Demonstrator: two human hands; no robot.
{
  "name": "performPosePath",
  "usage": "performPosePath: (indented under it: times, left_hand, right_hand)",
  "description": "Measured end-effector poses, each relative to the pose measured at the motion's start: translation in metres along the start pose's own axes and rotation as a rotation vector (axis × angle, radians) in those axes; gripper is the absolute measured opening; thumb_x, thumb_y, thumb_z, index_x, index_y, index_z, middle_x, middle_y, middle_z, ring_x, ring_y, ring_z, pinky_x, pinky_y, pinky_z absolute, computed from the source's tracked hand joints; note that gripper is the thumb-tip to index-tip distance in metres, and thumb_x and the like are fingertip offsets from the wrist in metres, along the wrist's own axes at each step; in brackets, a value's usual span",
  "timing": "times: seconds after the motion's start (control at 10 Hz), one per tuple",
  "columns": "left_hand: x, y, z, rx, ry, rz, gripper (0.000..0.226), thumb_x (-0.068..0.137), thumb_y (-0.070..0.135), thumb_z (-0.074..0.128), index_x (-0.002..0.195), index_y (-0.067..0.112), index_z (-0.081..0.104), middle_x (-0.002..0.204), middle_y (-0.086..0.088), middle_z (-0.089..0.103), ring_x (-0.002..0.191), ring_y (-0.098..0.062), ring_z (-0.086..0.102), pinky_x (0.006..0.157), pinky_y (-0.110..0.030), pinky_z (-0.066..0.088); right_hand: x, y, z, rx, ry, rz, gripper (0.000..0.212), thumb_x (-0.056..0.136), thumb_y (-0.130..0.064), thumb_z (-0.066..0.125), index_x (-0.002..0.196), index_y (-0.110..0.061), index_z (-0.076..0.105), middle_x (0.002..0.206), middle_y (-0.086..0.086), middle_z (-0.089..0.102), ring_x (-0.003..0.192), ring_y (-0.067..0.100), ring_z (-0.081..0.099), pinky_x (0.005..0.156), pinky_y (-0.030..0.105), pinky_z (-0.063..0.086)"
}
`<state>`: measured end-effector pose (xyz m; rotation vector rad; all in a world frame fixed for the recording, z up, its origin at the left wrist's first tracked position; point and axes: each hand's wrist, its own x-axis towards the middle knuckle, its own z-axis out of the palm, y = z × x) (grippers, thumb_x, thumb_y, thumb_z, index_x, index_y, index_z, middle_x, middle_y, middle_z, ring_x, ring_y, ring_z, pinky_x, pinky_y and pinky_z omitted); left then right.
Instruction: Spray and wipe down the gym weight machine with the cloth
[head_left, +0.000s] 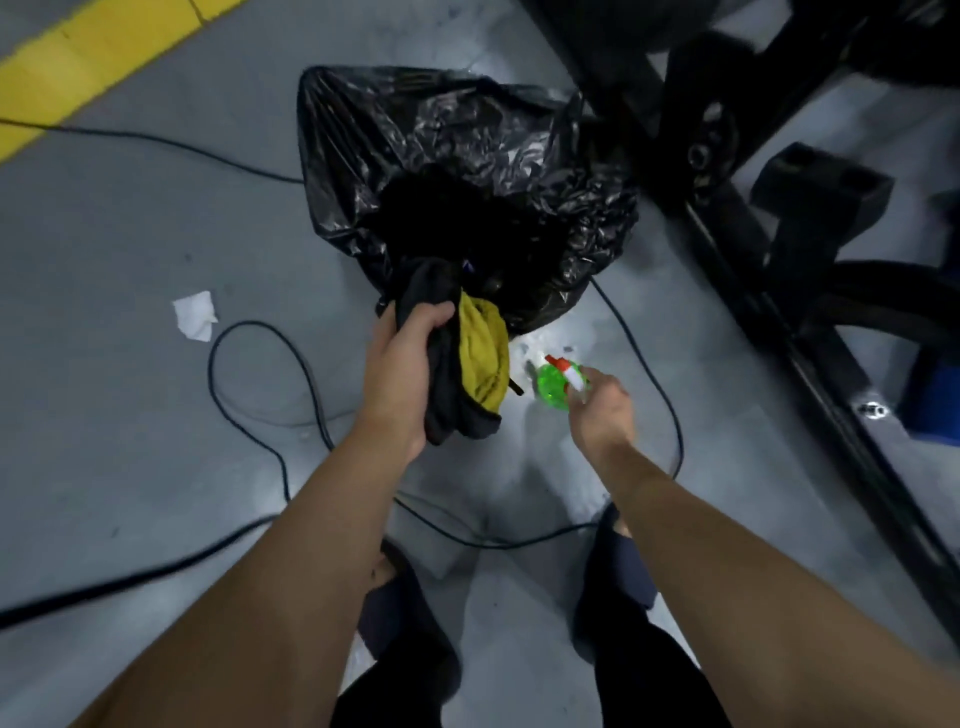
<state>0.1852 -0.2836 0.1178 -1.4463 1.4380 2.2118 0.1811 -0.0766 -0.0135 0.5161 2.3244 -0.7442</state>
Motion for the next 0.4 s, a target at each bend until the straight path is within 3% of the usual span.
performPosePath:
  times: [0.1, 0.2, 0.3, 0.4]
  left_hand:
    - [-0.02, 0.019, 0.009, 0.03, 0.044, 0.044, 0.02, 0.091, 0.019, 0.067, 0.109, 0.014, 0.071, 0.099, -0.011, 0.076, 0.094, -0.029, 0.073, 0.087, -0.043, 0.057]
    - [-0.044, 0.046, 0.029, 0.186, 0.14, 0.219, 0.021, 0.089, 0.026, 0.073, 0.11, 0.029, 0.069, 0.104, 0.004, 0.075, 0.098, -0.014, 0.072, 0.088, -0.034, 0.059]
    - [-0.048, 0.076, 0.053, 0.205, 0.194, 0.247, 0.025, 0.093, 0.033, 0.073, 0.116, 0.034, 0.062, 0.107, 0.016, 0.07, 0.098, -0.003, 0.068, 0.097, -0.033, 0.056]
    - [-0.044, 0.099, 0.068, 0.433, 0.293, 0.216, 0.057, 0.095, 0.047, 0.067, 0.145, 0.027, 0.049, 0.139, 0.005, 0.058, 0.127, -0.016, 0.056, 0.111, -0.037, 0.044]
  right_hand:
    - [-0.033, -0.02, -0.025, 0.004, -0.014, -0.023, 0.058, 0.098, -0.024, 0.066, 0.152, -0.016, 0.046, 0.147, 0.012, 0.045, 0.13, 0.033, 0.052, 0.107, 0.037, 0.043]
    - [-0.066, -0.048, -0.054, 0.022, 0.032, -0.094, 0.053, 0.102, -0.021, 0.057, 0.153, -0.014, 0.044, 0.152, 0.01, 0.041, 0.135, 0.029, 0.047, 0.11, 0.032, 0.037]
    - [-0.089, -0.07, -0.077, 0.024, 0.029, -0.15, 0.05, 0.103, -0.018, 0.054, 0.152, -0.012, 0.044, 0.152, 0.009, 0.04, 0.135, 0.027, 0.047, 0.11, 0.028, 0.035]
    - [-0.1, -0.086, -0.093, 0.022, -0.002, -0.098, 0.05, 0.103, -0.019, 0.052, 0.152, -0.015, 0.043, 0.153, 0.007, 0.038, 0.137, 0.025, 0.047, 0.111, 0.025, 0.033]
